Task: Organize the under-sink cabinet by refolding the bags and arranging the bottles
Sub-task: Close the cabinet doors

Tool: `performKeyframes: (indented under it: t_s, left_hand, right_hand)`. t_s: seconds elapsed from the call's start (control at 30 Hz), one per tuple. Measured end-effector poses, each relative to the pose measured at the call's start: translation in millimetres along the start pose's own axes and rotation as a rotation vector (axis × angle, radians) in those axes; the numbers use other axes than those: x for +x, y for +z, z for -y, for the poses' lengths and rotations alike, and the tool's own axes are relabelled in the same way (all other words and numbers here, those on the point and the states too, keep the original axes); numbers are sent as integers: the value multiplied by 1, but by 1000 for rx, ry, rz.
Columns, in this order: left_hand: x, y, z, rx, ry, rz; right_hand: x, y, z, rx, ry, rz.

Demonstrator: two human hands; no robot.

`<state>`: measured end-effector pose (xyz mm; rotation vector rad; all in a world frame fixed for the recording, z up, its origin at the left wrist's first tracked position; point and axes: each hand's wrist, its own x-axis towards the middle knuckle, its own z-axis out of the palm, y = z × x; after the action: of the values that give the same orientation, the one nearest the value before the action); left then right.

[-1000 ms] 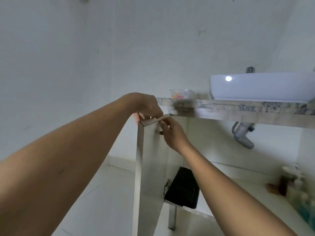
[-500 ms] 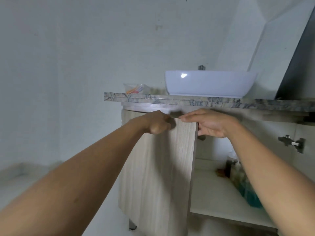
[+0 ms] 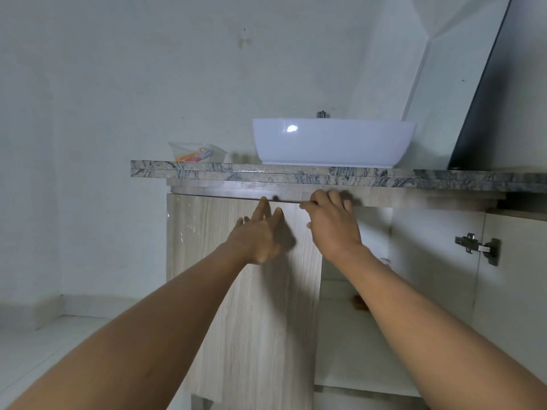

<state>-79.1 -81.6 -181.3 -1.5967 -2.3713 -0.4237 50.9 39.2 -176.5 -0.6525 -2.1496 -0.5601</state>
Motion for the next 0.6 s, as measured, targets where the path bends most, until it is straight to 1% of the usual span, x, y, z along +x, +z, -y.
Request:
performKeyframes:
  t_s: [0.1,0.2,0.37,0.6]
  left_hand:
    - [7,11,4,67,18,-31]
    - [16,18,7,132,17,-11]
    - [34,33,11,176,-10,53]
    - [47,38,13,143,-29,100]
  right_hand:
    - [-7,15,3,-101,-1,-25]
    - [-16,27,1,-145,13,46]
    - [-20,55,-6,-112,25,191]
    - [-13,77,-6,-48,57,233]
